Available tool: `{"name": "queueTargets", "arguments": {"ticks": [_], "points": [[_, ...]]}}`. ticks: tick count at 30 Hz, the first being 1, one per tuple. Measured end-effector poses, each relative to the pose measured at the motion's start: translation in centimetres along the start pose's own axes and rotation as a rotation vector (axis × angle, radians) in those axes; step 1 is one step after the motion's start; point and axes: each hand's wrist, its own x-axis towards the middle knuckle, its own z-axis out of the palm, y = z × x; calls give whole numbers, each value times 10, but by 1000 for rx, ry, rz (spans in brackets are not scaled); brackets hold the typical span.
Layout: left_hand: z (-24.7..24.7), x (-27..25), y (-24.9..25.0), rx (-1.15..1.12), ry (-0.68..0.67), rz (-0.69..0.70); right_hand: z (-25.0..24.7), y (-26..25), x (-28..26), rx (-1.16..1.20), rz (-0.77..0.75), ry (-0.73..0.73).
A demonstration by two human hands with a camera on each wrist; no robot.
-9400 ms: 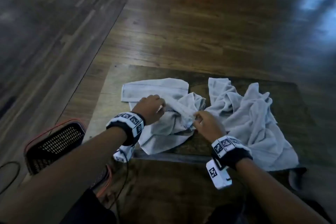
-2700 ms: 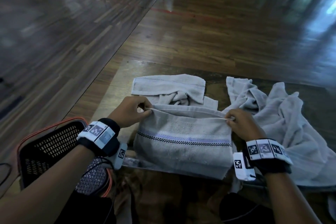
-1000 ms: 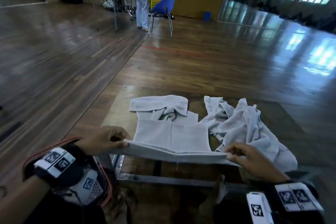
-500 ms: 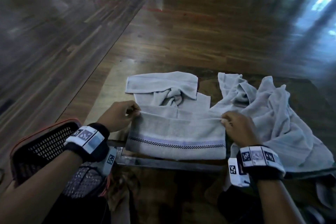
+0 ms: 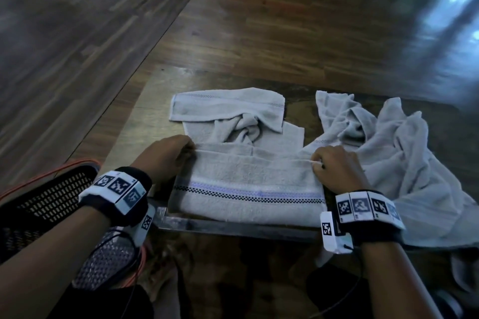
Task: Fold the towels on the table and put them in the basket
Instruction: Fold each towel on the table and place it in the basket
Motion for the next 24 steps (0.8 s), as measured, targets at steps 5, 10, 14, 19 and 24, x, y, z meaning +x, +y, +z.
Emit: {"name": "queueTargets", "arguments": {"ticks": [5,10,14,19,24], "points": [[-5,0,6,86,35,-3,-5,-10,-1,-54,13,26],[-22,1,15,117,45,-23,-9,-8,-10,-84,42,5],[-34,0,27,80,75,-53,-14,-9,-14,23,22,81],[-41,-4,34,28,40,-25,-5,0,-20,162,41,18],[-46,-13,36,-3,21,19,1,13,-38,373,-21,133]]}}
